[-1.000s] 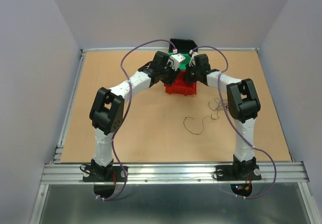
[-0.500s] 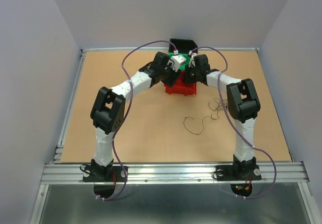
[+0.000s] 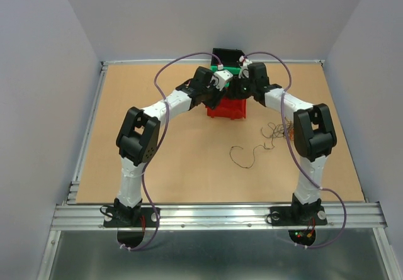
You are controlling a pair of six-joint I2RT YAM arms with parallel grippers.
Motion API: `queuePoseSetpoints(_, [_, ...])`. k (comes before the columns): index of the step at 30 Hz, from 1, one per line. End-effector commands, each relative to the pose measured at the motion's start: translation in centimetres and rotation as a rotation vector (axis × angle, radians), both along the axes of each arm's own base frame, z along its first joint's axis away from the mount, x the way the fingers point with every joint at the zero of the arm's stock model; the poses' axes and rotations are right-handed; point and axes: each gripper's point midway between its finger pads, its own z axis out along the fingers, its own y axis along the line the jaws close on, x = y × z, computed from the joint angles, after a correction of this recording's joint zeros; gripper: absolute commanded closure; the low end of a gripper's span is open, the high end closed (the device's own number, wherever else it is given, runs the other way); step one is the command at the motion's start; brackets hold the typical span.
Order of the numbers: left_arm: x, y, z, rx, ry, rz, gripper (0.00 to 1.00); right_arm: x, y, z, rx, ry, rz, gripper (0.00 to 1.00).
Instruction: Untangle the cables
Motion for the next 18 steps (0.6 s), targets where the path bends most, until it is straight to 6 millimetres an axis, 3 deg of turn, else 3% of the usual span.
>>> queuePoseSetpoints(1, [1.0, -0.1, 3.4, -0.048, -0.086, 0.015, 0.43, -0.5, 0.4, 2.7, 0.024, -0.077, 0.011, 0.46])
queuePoseSetpoints(6, [1.0, 0.1, 3.9, -0.056, -0.096, 0.026, 0.43, -0.7, -0.4, 3.3, 0.006, -0.093, -0.024, 0.3])
queuePoseSetpoints(8, [1.0, 0.3, 4.2, -0.061, -0.103, 0.031, 0.43, -0.6, -0.7, 3.3, 0.0, -0.096, -0.037, 0.3])
queuePoseSetpoints(11, [1.1, 0.4, 4.7, -0.069, -0.114, 0.038, 0.43, -0.6, -0.7, 3.3, -0.002, -0.098, -0.045, 0.36])
queuePoseSetpoints(18, [1.3, 1.3, 6.0, -0.098, -0.138, 0.066, 0.43, -0.2, -0.2, 2.7, 0.006, -0.086, -0.029, 0.73])
